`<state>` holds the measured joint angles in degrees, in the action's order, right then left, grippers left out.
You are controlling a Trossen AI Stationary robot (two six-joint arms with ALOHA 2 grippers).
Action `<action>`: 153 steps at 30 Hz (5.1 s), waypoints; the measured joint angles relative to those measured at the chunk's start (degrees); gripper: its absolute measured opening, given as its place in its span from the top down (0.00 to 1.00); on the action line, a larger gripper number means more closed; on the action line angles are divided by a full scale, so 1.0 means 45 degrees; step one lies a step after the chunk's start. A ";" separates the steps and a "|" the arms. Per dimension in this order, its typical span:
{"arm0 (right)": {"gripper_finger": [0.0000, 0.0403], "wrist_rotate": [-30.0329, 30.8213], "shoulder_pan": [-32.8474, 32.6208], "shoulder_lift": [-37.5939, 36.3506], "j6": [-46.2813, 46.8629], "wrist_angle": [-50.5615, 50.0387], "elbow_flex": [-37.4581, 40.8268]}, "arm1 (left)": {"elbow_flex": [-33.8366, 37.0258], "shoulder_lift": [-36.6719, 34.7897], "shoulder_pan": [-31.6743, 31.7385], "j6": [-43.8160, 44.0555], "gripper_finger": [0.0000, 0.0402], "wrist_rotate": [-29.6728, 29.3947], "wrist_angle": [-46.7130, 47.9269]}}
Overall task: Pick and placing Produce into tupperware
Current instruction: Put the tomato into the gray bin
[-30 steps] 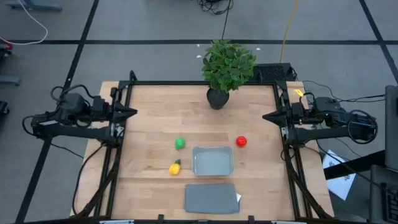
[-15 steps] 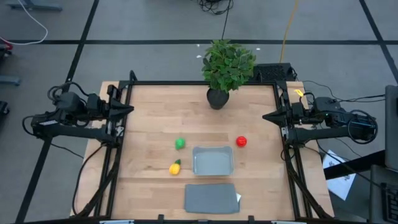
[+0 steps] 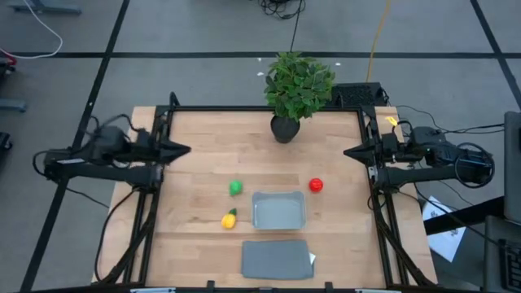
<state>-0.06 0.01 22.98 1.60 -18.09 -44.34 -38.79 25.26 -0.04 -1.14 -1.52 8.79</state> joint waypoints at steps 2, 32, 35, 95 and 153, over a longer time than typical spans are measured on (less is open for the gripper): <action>1.00 -0.0118 0.0000 0.0122 0.0160 0.0900 0.0431 | 0.0627 0.0046 0.0007 -0.0151 0.94 -0.0291 -0.0860; 1.00 -0.1039 0.0704 -0.1113 0.0153 0.8475 0.7622 | 0.6173 -0.3426 0.0002 -0.0052 0.94 0.0218 -0.2125; 1.00 -0.1039 0.0704 -0.1118 0.0170 0.9911 0.8387 | 0.6248 -0.3422 0.0002 0.0091 0.94 0.0212 -0.2093; 1.00 -0.0561 0.1428 -0.1040 -0.1330 0.8228 0.8768 | 0.8487 -0.2435 0.0017 -0.1733 0.94 -0.3230 -0.3275; 0.12 0.0456 0.1423 0.4826 0.2321 -0.2547 0.1997 | 0.8487 -0.2435 0.0017 -0.1286 0.94 -0.3021 -0.2951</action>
<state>1.99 6.42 44.70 12.04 -29.55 -35.35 -0.60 14.31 0.03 -6.93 -15.11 -4.49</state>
